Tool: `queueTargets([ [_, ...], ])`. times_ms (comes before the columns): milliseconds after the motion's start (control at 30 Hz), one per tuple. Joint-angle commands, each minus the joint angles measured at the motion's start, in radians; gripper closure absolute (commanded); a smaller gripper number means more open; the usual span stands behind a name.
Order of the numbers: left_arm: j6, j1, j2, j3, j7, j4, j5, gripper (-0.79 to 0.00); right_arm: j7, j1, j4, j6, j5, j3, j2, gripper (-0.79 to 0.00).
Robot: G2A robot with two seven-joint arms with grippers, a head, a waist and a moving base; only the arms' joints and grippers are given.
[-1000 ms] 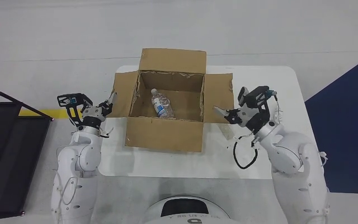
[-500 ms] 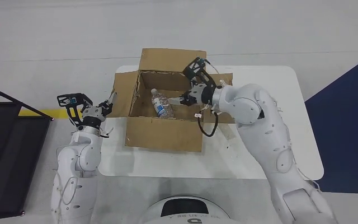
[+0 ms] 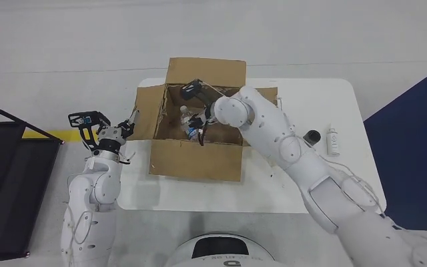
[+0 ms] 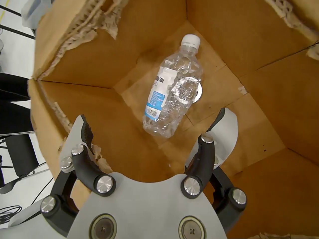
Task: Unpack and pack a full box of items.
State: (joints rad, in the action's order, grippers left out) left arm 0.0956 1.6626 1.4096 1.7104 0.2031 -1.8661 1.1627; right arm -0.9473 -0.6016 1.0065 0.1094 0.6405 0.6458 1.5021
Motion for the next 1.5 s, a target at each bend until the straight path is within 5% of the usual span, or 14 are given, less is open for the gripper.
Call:
queueTargets([
  [0,0.000,0.000,0.000,0.000,0.000,0.000,0.000,-0.785,0.023,0.018,-0.052,-0.033,0.017,-0.031,0.020,-0.708],
  [133,0.000,0.000,0.000,0.000,0.000,0.000,0.000,-0.785,0.082,0.037,-0.134,-0.058,0.022,-0.076,0.058,-0.785],
  [433,0.000,0.000,0.000,0.000,0.000,0.000,0.000,-0.785,0.206,0.052,-0.304,-0.062,0.024,-0.136,0.132,-0.705],
  [767,0.000,0.000,0.000,0.000,0.000,0.000,0.000,-0.785,0.258,0.086,-0.482,-0.051,0.009,-0.163,0.208,-0.539],
  [900,0.000,0.000,0.000,0.000,0.000,0.000,0.000,-0.785,0.253,0.099,-0.534,-0.036,0.001,-0.168,0.235,-0.406],
  [1100,0.000,0.000,0.000,0.000,0.000,0.000,0.000,-0.785,0.198,0.130,-0.618,-0.025,-0.007,-0.169,0.266,-0.345],
  [1200,0.000,0.000,0.000,0.000,0.000,0.000,0.000,-0.785,0.190,0.143,-0.650,-0.009,-0.003,-0.169,0.277,-0.046],
  [1233,0.000,0.000,0.000,0.000,0.000,0.000,0.000,-0.785,0.190,0.146,-0.658,0.001,-0.003,-0.168,0.279,0.000],
  [1467,0.000,0.000,0.000,0.000,0.000,0.000,0.000,-0.785,0.242,0.172,-0.676,0.198,-0.037,-0.131,0.268,0.000],
])
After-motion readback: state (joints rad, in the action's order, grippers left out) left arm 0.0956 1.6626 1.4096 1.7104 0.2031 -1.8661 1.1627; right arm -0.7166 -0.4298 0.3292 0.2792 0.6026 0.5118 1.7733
